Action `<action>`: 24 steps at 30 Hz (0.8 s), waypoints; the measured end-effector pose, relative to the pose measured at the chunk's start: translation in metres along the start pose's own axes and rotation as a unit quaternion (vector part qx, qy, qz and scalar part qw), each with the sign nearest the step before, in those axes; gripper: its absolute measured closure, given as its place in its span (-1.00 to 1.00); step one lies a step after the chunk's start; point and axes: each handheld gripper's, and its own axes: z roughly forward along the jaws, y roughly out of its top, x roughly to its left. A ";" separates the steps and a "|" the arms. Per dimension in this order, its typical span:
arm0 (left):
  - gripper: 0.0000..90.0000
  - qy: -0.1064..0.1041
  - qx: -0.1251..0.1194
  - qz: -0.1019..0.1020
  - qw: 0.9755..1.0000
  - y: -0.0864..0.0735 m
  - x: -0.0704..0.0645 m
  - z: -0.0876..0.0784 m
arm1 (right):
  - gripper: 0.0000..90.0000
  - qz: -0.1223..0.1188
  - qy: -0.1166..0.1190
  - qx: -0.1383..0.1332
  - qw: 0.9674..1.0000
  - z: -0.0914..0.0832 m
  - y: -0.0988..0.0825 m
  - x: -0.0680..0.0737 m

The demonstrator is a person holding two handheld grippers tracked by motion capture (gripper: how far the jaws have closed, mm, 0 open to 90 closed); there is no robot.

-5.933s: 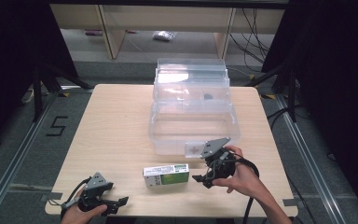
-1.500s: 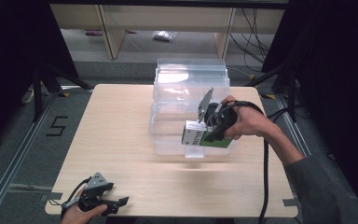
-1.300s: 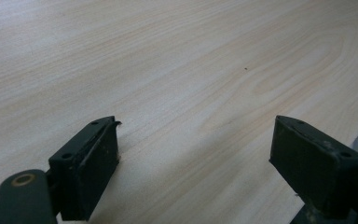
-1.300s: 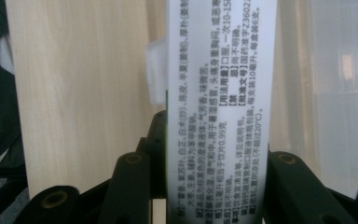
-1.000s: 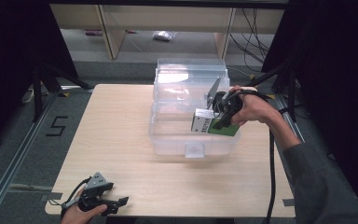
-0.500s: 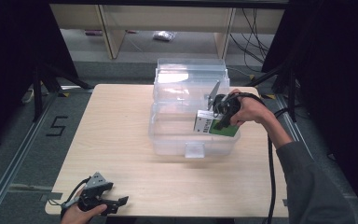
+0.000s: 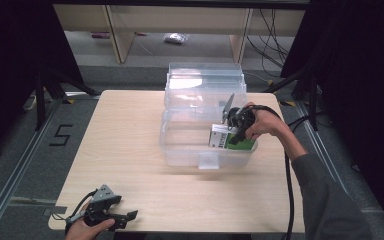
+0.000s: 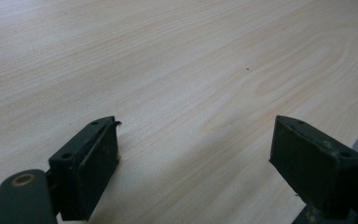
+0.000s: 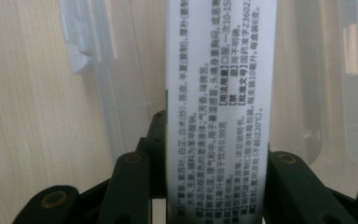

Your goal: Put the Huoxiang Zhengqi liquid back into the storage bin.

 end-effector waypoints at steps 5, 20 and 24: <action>-0.67 0.000 0.007 0.002 1.000 0.000 0.001 -0.001 | 0.45 0.015 0.009 0.003 1.000 0.007 -0.001 0.001; -0.67 0.000 -0.002 -0.006 1.000 0.000 0.000 0.001 | 0.43 -0.002 0.020 0.015 1.000 0.023 -0.006 -0.003; -0.67 -0.001 -0.002 -0.007 1.000 0.000 0.000 0.001 | 0.42 0.008 0.029 0.013 0.999 0.026 -0.005 -0.002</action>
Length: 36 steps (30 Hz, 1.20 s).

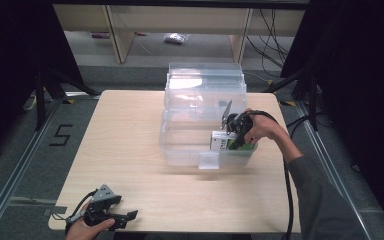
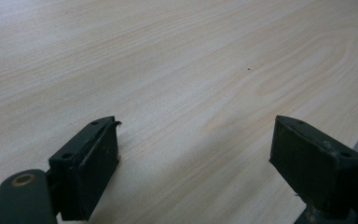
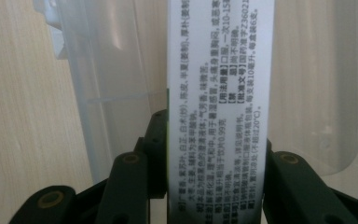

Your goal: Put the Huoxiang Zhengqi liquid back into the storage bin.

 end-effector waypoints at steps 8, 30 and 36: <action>-0.67 0.001 0.005 0.007 1.000 0.000 0.001 0.000 | 0.39 0.018 0.004 -0.011 1.000 -0.004 -0.003 -0.001; -0.67 0.005 0.011 0.012 1.000 0.001 0.001 0.000 | -0.04 0.088 -0.043 -0.114 0.989 -0.047 -0.019 0.005; -0.67 0.001 0.014 0.014 1.000 0.001 0.002 -0.001 | -0.07 0.101 -0.052 -0.116 0.987 -0.050 -0.015 0.011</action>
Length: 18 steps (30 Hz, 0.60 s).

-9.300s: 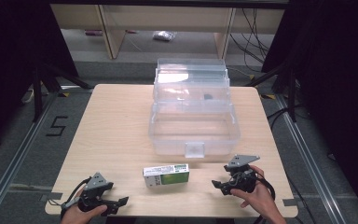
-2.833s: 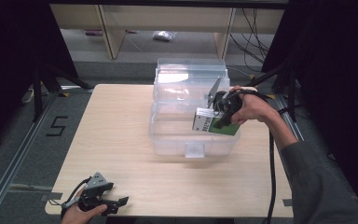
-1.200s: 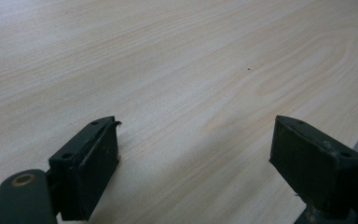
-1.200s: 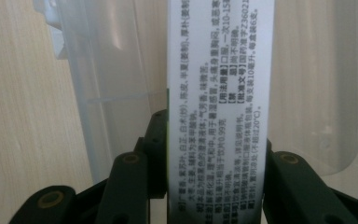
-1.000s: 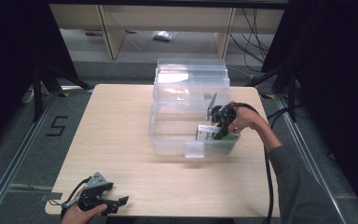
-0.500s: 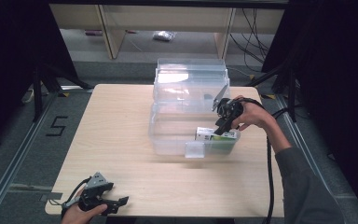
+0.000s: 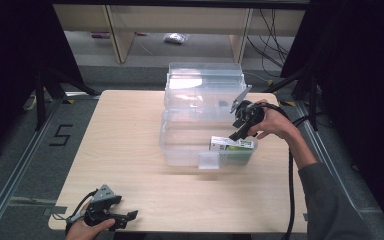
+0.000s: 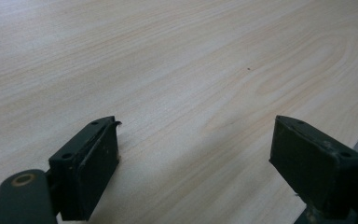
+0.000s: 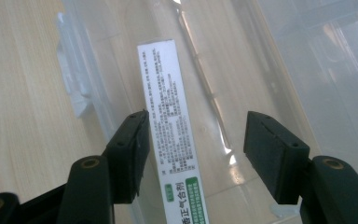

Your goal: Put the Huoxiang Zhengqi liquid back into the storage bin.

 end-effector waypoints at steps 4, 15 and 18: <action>-0.67 -0.001 -0.004 -0.002 1.000 0.000 -0.001 0.001 | -0.09 0.009 0.001 0.000 1.000 0.000 0.002 0.003; -0.67 -0.001 -0.009 -0.007 1.000 0.000 -0.001 0.001 | -0.14 0.020 -0.004 -0.017 1.000 -0.006 0.002 0.008; -0.67 0.000 -0.009 -0.007 1.000 0.000 -0.001 0.001 | -0.18 0.033 -0.001 -0.026 0.999 -0.006 -0.001 0.009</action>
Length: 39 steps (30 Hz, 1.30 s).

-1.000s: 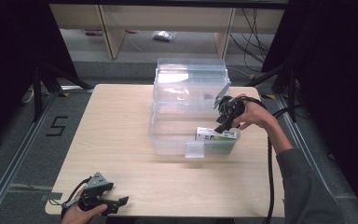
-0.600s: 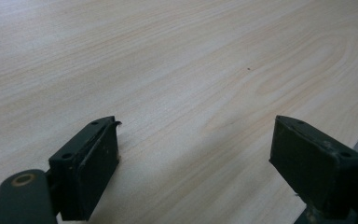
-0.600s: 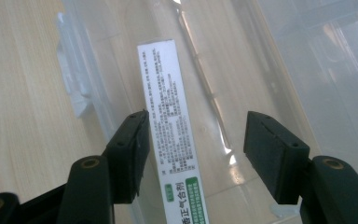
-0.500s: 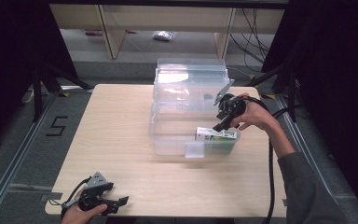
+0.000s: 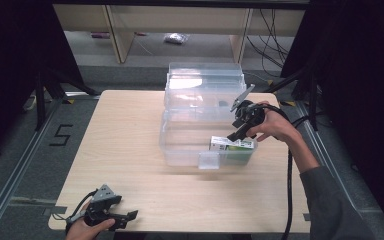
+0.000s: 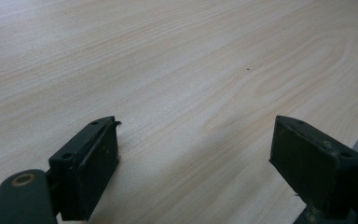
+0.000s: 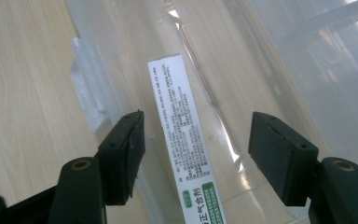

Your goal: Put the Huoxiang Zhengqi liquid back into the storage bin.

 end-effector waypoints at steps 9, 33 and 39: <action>-0.67 0.000 0.009 0.008 1.000 0.000 0.001 -0.001 | -0.34 0.027 -0.010 -0.024 0.999 -0.001 -0.008 0.010; -0.67 0.001 0.007 0.008 1.000 0.000 0.001 -0.001 | -0.49 0.099 -0.033 -0.104 0.989 0.003 -0.023 0.032; -0.67 0.001 0.003 0.002 1.000 0.000 0.000 0.000 | -0.50 0.111 -0.038 -0.135 0.984 0.005 -0.026 0.041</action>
